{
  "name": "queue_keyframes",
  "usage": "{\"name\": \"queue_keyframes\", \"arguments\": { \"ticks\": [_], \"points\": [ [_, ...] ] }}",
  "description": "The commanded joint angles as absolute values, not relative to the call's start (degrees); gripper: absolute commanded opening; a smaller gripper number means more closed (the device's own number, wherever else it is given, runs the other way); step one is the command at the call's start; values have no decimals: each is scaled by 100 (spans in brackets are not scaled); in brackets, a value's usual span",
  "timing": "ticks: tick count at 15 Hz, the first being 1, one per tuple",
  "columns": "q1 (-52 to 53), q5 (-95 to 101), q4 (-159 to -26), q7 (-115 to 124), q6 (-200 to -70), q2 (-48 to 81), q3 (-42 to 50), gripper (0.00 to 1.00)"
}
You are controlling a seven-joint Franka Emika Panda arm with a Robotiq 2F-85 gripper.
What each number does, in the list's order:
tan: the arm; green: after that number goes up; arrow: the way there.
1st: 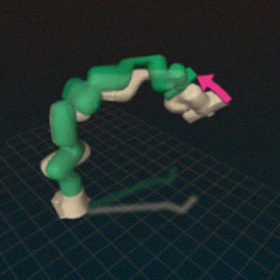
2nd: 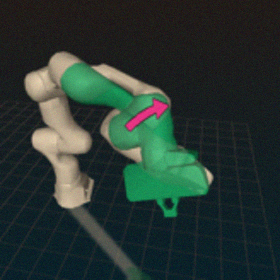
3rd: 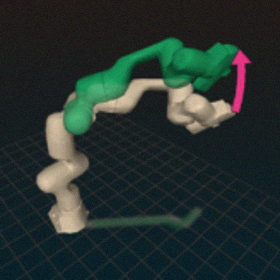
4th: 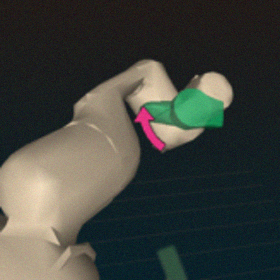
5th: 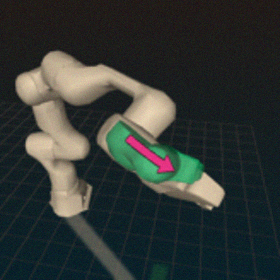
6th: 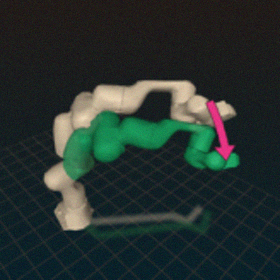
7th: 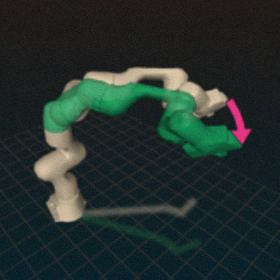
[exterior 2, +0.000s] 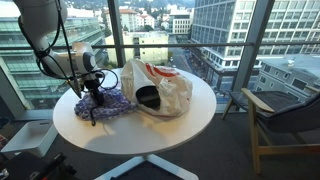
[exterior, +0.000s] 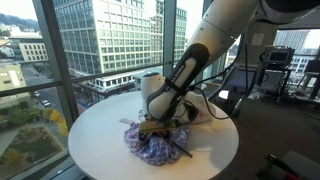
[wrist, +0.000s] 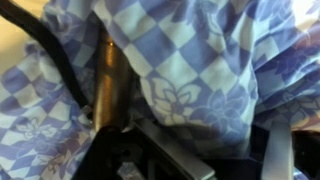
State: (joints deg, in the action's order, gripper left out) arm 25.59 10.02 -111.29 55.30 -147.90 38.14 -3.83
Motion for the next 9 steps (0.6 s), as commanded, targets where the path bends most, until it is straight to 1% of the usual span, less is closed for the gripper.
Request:
{"name": "queue_keyframes", "arguments": {
  "ticks": [1, 3, 5, 6, 9],
  "points": [
    [2361, 467, -11232, 5252, -14712, 3538, -558, 20],
    [2308, 241, -11287, 5267, -14781, 3334, -537, 9],
    [2295, 151, -11353, 5327, -14874, 3105, -462, 10],
    [2306, 160, -11378, 5377, -14930, 2993, -408, 12],
    [2315, 268, -11394, 5443, -14988, 2712, -289, 12]
  ]
}}
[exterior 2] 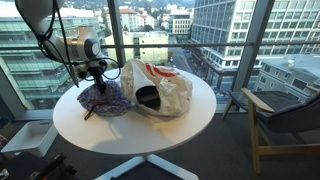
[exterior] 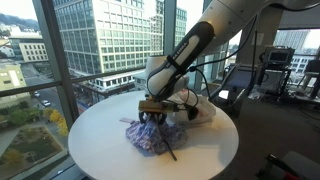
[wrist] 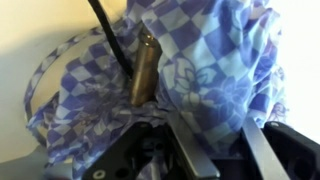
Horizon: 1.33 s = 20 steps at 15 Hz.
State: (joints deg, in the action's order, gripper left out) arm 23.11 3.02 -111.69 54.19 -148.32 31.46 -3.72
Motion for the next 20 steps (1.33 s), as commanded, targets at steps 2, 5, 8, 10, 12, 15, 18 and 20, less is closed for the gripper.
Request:
{"name": "queue_keyframes", "arguments": {
  "ticks": [2, 5, 8, 10, 12, 15, 18, 20],
  "points": [
    [2302, 282, -11378, 5459, -14989, 2604, -268, 12],
    [2300, 311, -11371, 5475, -14977, 2535, -257, 12],
    [2290, 285, -11388, 5456, -15010, 2460, -296, 12],
    [2285, 262, -11387, 5443, -15078, 2393, -322, 12],
    [2307, 297, -11386, 5454, -15176, 2290, -315, 12],
    [2334, 347, -11362, 5482, -15278, 2133, -309, 12],
    [2322, 372, -11354, 5475, -15314, 2026, -326, 12],
    [2299, 348, -11372, 5460, -15323, 1997, -356, 12]
  ]
}}
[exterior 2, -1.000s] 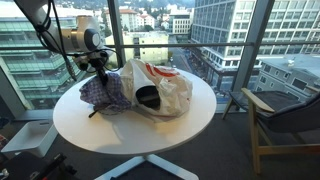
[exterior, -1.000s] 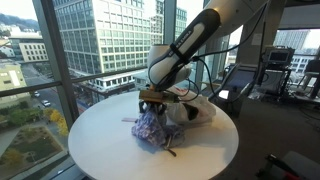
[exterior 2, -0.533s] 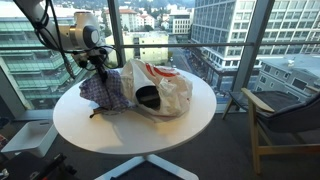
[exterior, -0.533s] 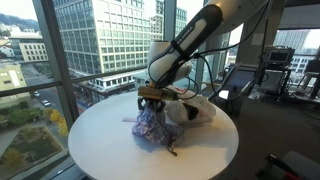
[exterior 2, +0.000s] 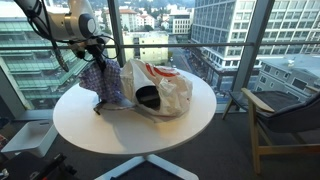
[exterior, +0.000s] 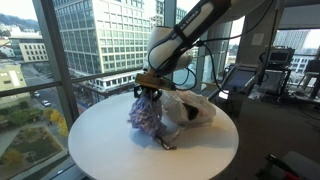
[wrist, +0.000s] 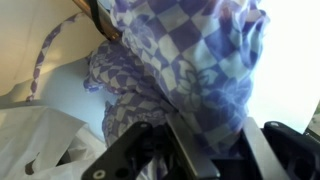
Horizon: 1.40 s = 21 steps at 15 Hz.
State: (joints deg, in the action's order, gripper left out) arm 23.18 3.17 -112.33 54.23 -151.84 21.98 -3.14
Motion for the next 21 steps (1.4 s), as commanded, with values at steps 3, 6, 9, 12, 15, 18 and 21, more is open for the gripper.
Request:
{"name": "queue_keyframes", "arguments": {
  "ticks": [3, 6, 9, 12, 15, 18, 21],
  "points": [
    [2295, 334, -11432, 5442, -15408, 1871, -389, 12],
    [2332, 450, -11547, 5519, -15455, 1611, -347, 12],
    [2320, 558, -11715, 5608, -15572, 1200, -336, 12],
    [2281, 854, -11835, 5841, -15636, 807, -314, 12],
    [2162, 1302, -11943, 6219, -15626, 466, -347, 12],
    [1968, 1704, -12059, 6645, -15635, 86, -417, 12],
    [2000, 2208, -12087, 7169, -15608, -298, -204, 12]
  ]
}}
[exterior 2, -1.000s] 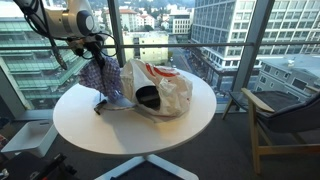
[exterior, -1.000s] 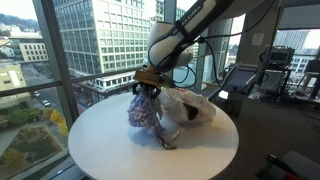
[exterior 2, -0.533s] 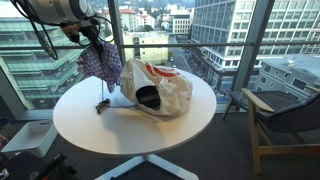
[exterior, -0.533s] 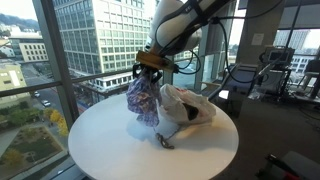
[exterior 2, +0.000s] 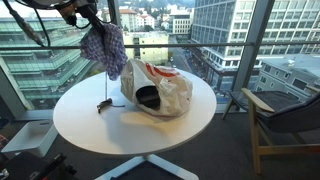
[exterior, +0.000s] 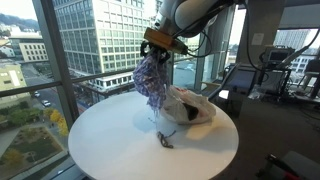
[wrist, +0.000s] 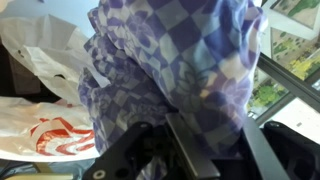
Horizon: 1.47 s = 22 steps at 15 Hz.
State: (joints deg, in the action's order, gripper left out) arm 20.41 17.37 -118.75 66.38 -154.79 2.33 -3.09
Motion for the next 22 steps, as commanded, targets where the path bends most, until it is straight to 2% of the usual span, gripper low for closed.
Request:
{"name": "queue_keyframes", "arguments": {
  "ticks": [1, 11, 12, 22],
  "points": [
    [1969, 2361, -12067, 7341, -15567, -433, -168, 12],
    [1419, 3678, -11960, 8874, -15239, -1829, -173, 12],
    [803, 3477, -12005, 8794, -15272, -1965, -666, 12],
    [-594, 3305, -12934, 9056, -15504, -3187, -1155, 12]
  ]
}}
